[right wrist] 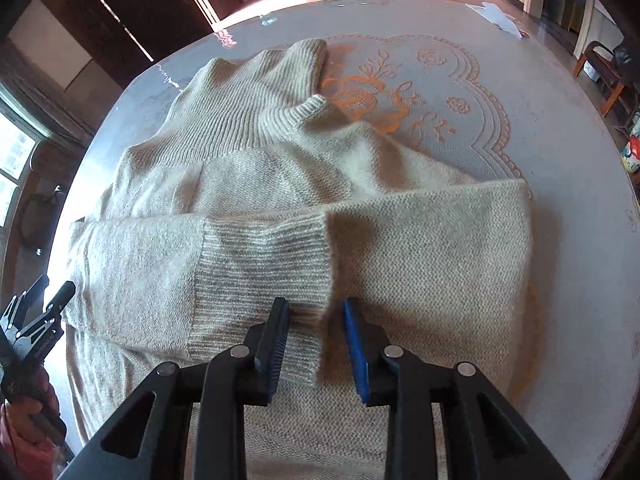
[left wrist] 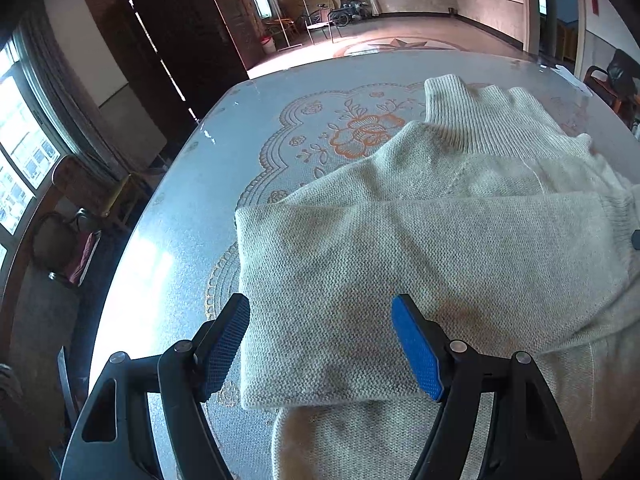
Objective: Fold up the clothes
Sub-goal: 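Grasp the folded cuff with the right gripper and straighten it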
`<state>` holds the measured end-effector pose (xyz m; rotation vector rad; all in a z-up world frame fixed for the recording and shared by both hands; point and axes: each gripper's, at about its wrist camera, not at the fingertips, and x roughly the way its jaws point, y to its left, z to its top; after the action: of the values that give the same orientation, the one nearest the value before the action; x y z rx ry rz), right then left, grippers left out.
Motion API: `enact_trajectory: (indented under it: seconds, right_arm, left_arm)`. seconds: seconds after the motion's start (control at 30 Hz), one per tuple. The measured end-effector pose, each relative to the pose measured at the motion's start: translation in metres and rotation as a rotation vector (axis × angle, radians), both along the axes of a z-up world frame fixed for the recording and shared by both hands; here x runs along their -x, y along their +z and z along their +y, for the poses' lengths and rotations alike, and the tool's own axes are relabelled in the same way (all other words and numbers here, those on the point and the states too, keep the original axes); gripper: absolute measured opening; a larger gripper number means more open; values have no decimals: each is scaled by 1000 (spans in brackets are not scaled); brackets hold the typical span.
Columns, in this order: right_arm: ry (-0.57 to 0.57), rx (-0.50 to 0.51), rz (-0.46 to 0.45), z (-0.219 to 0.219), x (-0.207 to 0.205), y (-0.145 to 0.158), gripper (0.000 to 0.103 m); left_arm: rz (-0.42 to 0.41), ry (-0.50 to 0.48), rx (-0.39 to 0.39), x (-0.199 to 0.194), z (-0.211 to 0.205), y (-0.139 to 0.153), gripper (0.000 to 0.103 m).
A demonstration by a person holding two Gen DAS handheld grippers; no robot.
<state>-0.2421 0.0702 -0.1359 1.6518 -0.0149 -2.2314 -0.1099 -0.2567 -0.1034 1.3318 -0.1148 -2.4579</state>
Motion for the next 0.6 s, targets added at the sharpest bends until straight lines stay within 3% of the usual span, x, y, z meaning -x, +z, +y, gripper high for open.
enact_trajectory:
  seconds: [0.03, 0.07, 0.13, 0.27, 0.37, 0.53, 0.6]
  right_arm:
    - [17, -11, 13, -4, -1, 0, 22]
    - [33, -16, 23, -8, -2, 1, 8]
    - [44, -28, 56, -10, -4, 8, 4]
    - [22, -43, 174, -4, -7, 37, 3]
    - [-10, -94, 212, 9, 2, 48, 3]
    - [-1, -132, 102, 16, 16, 14, 7]
    - [-16, -161, 128, 19, 12, 13, 13]
  left_arm:
    - [0, 1, -4, 0, 0, -1, 75]
    - [-1, 0, -3, -1, 1, -1, 75]
    - [-2, -1, 3, -3, 3, 2, 75]
    - [8, 8, 24, -5, -1, 10, 75]
    - [-1, 21, 21, -1, -7, 7, 75]
    - [-46, 39, 1, 13, -15, -11, 75]
    - [-30, 35, 5, 17, -15, -9, 75]
